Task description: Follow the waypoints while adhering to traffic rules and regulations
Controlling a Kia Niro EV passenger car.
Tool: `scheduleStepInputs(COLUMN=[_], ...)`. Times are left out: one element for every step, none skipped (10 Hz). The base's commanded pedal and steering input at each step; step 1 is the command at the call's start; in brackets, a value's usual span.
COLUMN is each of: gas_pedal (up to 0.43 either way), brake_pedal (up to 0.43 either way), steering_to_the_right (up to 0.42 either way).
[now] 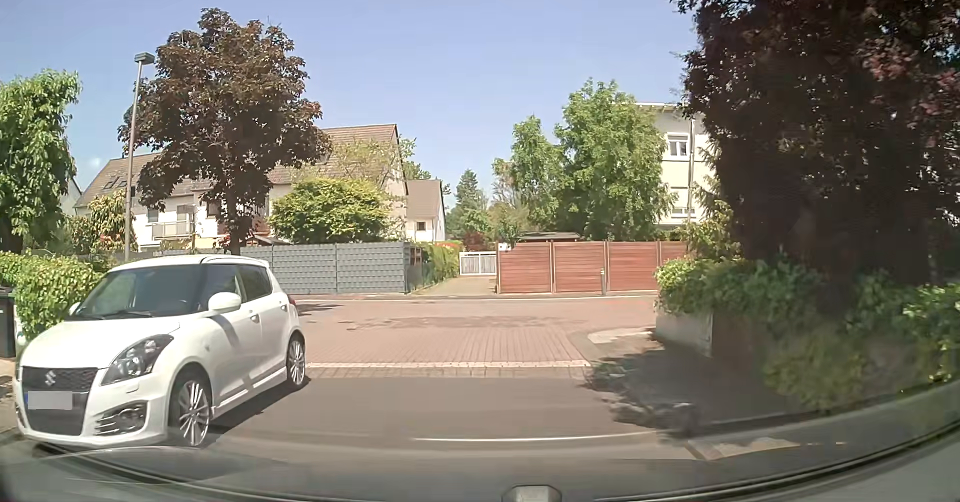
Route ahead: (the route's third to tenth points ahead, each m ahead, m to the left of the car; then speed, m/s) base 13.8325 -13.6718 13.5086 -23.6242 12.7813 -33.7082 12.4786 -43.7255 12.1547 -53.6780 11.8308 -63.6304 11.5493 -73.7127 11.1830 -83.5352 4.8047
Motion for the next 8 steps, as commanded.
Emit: scheduleStepInputs(gas_pedal=[0.0,0.0,0.0,0.0,0.0,0.0,0.0,0.0], brake_pedal=[0.122,0.134,0.14,0.152,0.171,0.201,0.213,0.22], steering_to_the_right=[-0.005,-0.006,-0.005,-0.005,-0.004,-0.004,-0.004,-0.004])
